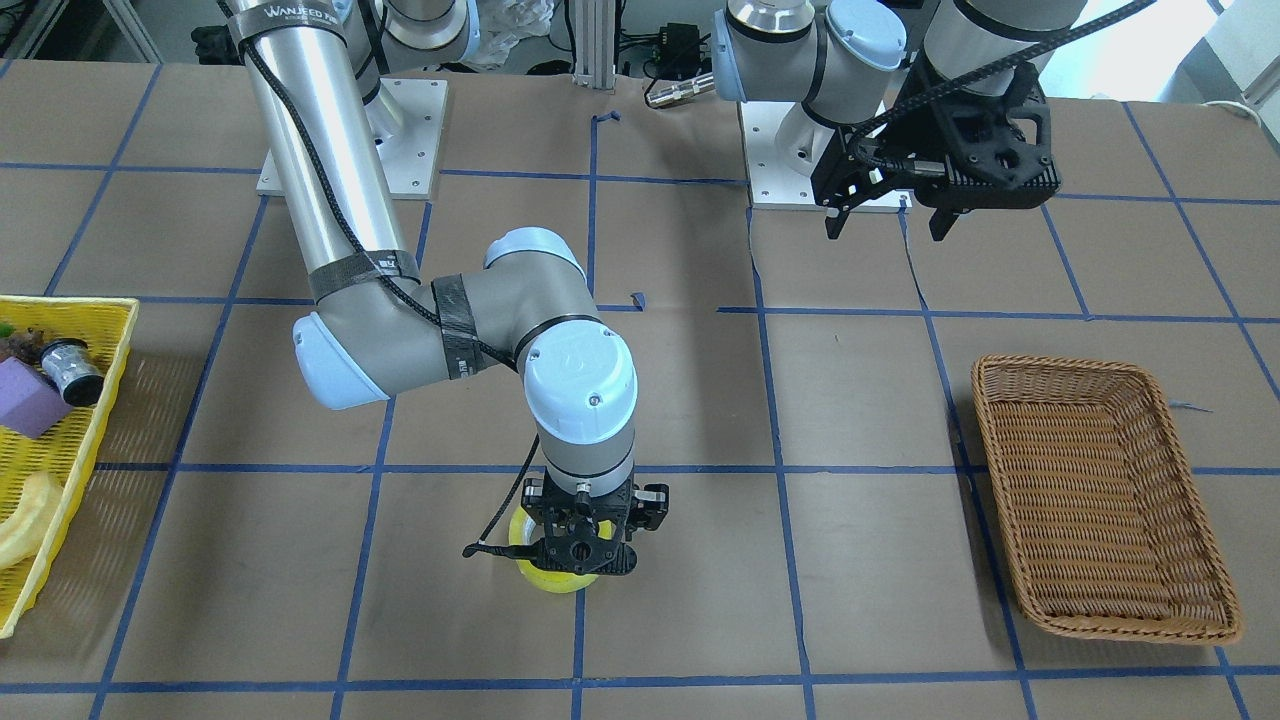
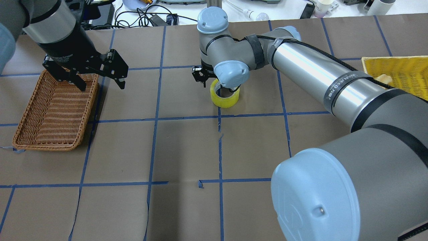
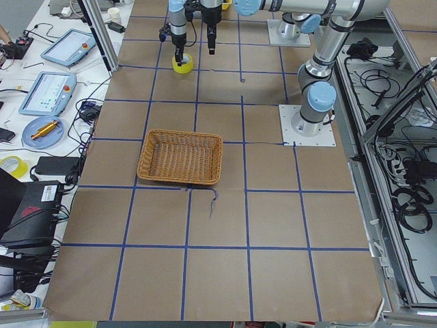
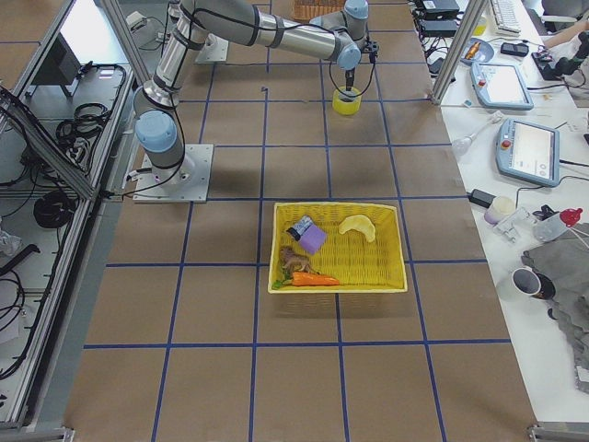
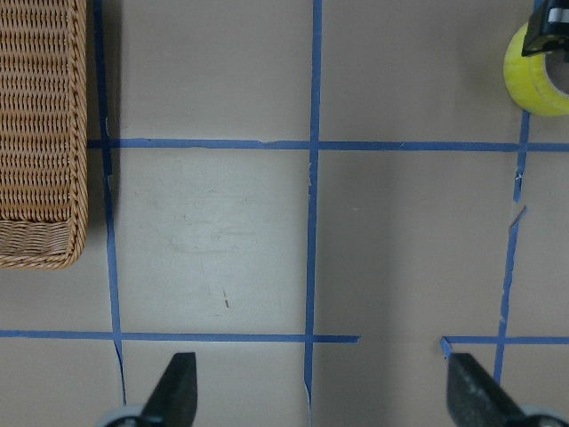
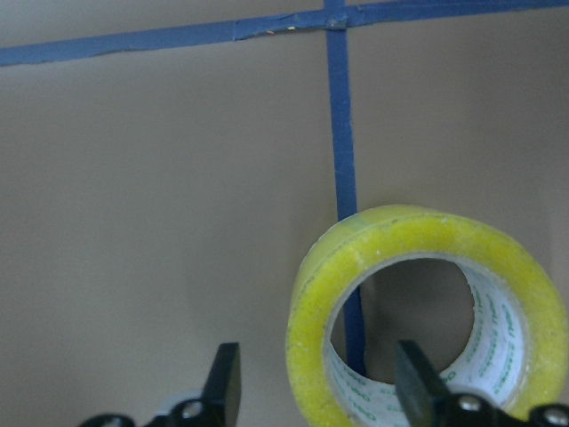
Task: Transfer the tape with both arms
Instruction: 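Carry the tape roll to the table center and release it, then reach the left gripper to the tape roll while the right gripper withdraws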
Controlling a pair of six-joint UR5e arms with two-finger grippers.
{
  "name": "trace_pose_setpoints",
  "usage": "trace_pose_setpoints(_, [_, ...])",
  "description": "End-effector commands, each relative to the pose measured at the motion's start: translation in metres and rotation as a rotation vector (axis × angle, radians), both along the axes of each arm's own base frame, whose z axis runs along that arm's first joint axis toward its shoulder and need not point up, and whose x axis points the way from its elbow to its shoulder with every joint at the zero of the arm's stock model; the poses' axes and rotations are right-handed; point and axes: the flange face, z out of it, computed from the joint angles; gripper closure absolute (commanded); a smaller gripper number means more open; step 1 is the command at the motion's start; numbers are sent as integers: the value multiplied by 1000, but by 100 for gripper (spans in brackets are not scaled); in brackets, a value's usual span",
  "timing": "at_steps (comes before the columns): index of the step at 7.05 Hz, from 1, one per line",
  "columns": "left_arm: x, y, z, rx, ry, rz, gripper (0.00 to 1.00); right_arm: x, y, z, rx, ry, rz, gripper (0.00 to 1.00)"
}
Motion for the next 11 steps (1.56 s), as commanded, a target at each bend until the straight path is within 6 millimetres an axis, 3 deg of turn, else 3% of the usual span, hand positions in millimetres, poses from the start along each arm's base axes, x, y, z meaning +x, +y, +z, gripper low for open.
trace_pose_setpoints(1, [3,-15,-25,45,1,-8,0,-27,4,51,-46,44,76,10])
trace_pose_setpoints(2, [3,-40,-64,56,4,-7,0,-68,0,77,-21,81,57,5])
trace_pose_setpoints(3, [5,-61,-100,27,-3,39,0,-127,-3,113,15,85,59,0])
trace_pose_setpoints(4, [4,-75,-131,67,-5,225,0,-180,2,147,42,88,14,0])
trace_pose_setpoints(5, [-14,-97,-159,49,73,384,0,-214,22,178,74,89,41,0])
trace_pose_setpoints(6, [-60,-108,-181,26,138,534,0,-239,51,206,81,95,101,0])
trace_pose_setpoints(7, [-109,-113,-220,41,138,742,0,-247,90,228,87,96,102,0])
trace_pose_setpoints(8, [-157,-114,-248,6,151,810,0,-242,116,246,59,90,113,0])
trace_pose_setpoints(9, [-198,-119,-266,-29,192,898,6,-242,122,243,87,90,114,0])
trace_pose_setpoints(11, [-225,-128,-296,-12,183,925,6,-244,124,239,138,86,103,0])
